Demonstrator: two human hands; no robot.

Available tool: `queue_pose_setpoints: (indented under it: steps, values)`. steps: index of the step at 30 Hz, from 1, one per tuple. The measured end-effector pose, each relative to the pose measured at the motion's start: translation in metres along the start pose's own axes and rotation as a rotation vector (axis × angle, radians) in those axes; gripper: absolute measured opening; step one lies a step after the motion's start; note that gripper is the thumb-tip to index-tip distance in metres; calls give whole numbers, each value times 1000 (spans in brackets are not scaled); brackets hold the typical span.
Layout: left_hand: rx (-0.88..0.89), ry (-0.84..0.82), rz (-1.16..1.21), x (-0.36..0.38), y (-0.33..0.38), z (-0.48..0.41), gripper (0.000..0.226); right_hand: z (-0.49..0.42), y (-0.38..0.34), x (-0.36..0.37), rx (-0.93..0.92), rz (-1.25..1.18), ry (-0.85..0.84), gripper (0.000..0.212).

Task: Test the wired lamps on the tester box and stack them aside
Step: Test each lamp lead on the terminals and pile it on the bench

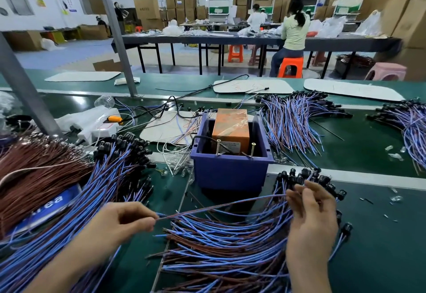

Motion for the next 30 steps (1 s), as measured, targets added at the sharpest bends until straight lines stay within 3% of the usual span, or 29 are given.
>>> queue_pose_setpoints:
  steps: [4,9,16,19,22,25,30]
  values:
    - [13,61,7,-13,-2,4,13,0,-1,-2,-135,245,-16,29]
    - [82,50,91,11,10,-5,16,9,1,13,-154,520,-187,85]
    - [181,4,213,55,46,-28,13,36,6,39,-345,784,-301,94]
    - [224,-2,191,71,55,-35,13,43,7,46,-486,877,-326,84]
    - [265,-9,173,81,58,-39,15,46,12,47,-565,859,-472,52]
    - [281,-34,162,90,60,-40,14,45,18,45,-472,775,-550,35]
    - [234,-44,313,104,58,-41,10,42,18,40,-272,662,-414,23]
Point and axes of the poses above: each hand's wrist, its own z-axis away from the middle knuckle, its own x-axis out of the palm, y = z × x, the point moved 2 cm from there along -z, towards the middle knuckle, and after that the axes turned 6 degrees about -y, right-handed, at the moved point
